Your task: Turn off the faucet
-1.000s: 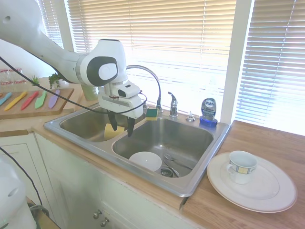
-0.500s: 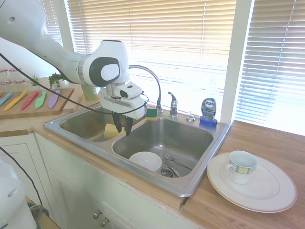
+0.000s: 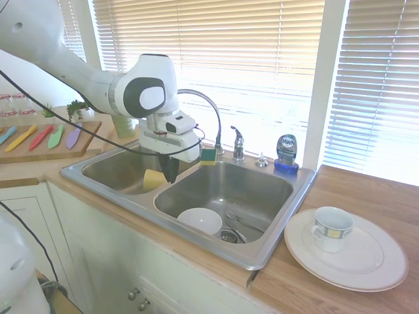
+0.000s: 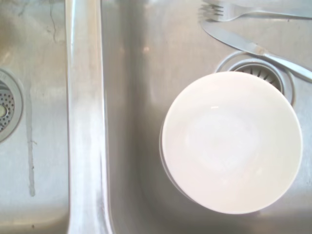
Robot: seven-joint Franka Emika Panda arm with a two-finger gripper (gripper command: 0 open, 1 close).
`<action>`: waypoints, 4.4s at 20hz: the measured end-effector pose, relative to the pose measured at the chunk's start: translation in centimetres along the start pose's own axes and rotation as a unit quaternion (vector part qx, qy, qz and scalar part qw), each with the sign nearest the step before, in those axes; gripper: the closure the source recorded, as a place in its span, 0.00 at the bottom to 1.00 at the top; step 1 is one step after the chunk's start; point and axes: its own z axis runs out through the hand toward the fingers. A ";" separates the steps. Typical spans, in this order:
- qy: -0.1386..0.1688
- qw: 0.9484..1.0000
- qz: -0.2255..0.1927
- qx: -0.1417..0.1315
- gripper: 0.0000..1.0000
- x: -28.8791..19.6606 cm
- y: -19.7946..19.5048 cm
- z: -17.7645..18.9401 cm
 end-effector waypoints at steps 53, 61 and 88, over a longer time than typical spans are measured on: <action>0.083 0.987 0.065 0.124 1.00 22.7 -20.9 -5.0; 0.076 0.988 0.064 0.116 1.00 22.3 -20.8 -4.2; 0.042 0.996 0.048 0.065 1.00 15.9 -16.7 -4.6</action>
